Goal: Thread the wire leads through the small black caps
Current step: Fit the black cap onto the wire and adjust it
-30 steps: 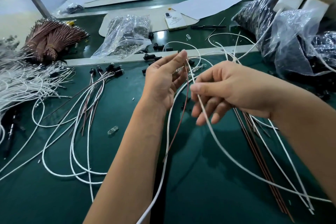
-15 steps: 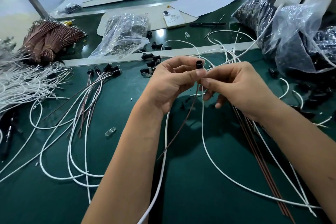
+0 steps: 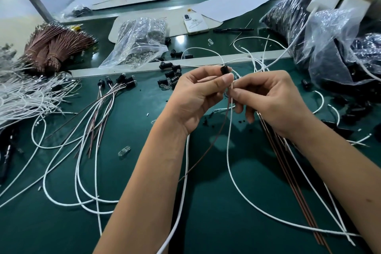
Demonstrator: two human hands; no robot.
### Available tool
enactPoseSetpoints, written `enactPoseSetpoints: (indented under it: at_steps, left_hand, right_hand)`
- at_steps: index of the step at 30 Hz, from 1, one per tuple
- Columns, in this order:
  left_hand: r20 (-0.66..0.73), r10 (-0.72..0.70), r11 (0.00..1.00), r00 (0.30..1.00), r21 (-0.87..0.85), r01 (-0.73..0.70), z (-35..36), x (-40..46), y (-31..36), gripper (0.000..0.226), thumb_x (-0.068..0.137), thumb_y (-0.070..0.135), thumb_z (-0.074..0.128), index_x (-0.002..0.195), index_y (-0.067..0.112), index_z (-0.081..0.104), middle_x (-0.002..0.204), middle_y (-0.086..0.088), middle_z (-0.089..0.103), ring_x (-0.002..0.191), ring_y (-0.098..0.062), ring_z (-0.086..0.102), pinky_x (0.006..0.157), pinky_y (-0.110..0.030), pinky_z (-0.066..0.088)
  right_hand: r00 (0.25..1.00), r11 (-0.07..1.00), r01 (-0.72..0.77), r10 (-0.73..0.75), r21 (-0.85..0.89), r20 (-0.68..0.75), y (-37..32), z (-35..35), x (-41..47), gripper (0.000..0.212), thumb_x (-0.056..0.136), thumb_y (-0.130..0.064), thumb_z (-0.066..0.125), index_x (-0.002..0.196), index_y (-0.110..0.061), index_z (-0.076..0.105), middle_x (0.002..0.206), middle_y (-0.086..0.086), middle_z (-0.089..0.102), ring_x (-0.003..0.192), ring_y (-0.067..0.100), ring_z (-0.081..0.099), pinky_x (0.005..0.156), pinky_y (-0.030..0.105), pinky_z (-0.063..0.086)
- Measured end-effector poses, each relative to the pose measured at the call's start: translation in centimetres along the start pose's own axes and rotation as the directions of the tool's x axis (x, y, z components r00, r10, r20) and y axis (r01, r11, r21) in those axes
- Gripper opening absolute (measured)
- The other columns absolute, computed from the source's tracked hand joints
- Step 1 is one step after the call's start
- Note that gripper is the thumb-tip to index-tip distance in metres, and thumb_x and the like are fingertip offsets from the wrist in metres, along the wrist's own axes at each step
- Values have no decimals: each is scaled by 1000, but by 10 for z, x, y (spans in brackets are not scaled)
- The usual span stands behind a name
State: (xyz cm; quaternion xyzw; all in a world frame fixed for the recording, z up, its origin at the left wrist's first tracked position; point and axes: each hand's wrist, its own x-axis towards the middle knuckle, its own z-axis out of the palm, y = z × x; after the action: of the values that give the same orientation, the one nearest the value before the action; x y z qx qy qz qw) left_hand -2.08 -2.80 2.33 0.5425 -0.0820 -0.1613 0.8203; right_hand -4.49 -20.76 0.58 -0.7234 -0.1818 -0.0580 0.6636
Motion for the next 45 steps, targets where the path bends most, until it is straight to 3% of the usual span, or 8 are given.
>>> enactPoseSetpoints:
  at_steps: [5, 10, 14, 23, 27, 35, 40, 45]
  left_hand:
    - [-66, -86, 992, 994, -100, 79, 6, 2, -4, 12, 68, 11, 77, 79, 12, 72, 69, -1, 67, 61, -10, 59, 59, -17, 50]
    - [-70, -153, 979, 986, -149, 141, 7, 5, -6, 6, 82, 2, 70, 81, 8, 69, 68, -2, 67, 58, -8, 56, 56, -16, 49]
    - [-79, -186, 970, 979, -172, 170, 7, 6, -7, 6, 81, 2, 71, 84, 6, 68, 71, -4, 66, 60, -9, 54, 56, -16, 49]
    - [-70, -186, 966, 980, -193, 170, 8, 5, -7, 19, 72, 5, 75, 87, 7, 65, 70, -4, 68, 59, -10, 60, 62, -18, 50]
    - [-43, -192, 958, 980, -226, 177, 7, 4, -3, 29, 67, 8, 75, 94, 6, 64, 73, -4, 67, 61, -11, 61, 65, -19, 51]
    - [-133, -136, 981, 982, -157, 114, 6, 3, -4, 18, 69, 5, 77, 83, 6, 67, 67, -1, 69, 55, -7, 62, 54, -14, 49]
    - [-132, -161, 972, 978, -193, 134, 7, 3, -5, 11, 76, 3, 74, 85, 6, 68, 70, -2, 68, 56, -7, 60, 55, -14, 50]
    - [-92, -171, 958, 981, -247, 144, 11, 3, -7, 16, 70, 6, 74, 85, 4, 70, 73, -4, 67, 61, -8, 60, 59, -15, 49]
  right_hand:
    - [999, 998, -45, 45, -41, -8, 1, 2, 1, 14, 98, -12, 69, 86, -5, 73, 69, 22, 62, 55, 23, 56, 38, 25, 43]
    - [995, 992, -103, 103, -69, -8, 4, 0, 1, 16, 100, -12, 64, 86, -4, 68, 61, 10, 46, 49, 22, 39, 40, 25, 34]
    - [997, 990, -77, 76, -120, -7, 4, 2, 2, 19, 96, -21, 64, 86, -6, 68, 55, -9, 46, 45, 12, 38, 42, 22, 32]
    - [1000, 966, 26, -28, -257, -6, -1, 2, 2, 19, 101, -10, 66, 84, -20, 71, 55, -20, 55, 44, 2, 45, 48, 8, 34]
    - [1000, 989, 4, -5, -145, -4, 0, 1, 2, 21, 101, -18, 65, 84, -27, 74, 58, -10, 53, 44, 9, 38, 41, 23, 32]
    - [993, 991, -101, 105, -85, 44, 4, -4, 5, 18, 98, -26, 63, 85, -14, 67, 58, -8, 46, 47, 10, 33, 41, 22, 28]
    - [994, 990, -103, 107, -100, 34, 2, 0, 4, 20, 103, -20, 60, 84, -16, 65, 65, 18, 52, 50, 15, 42, 41, 22, 31]
    - [1000, 980, -18, 15, -198, -14, 0, 3, 1, 19, 104, -9, 59, 87, -4, 65, 57, -6, 49, 48, 6, 39, 45, 16, 33]
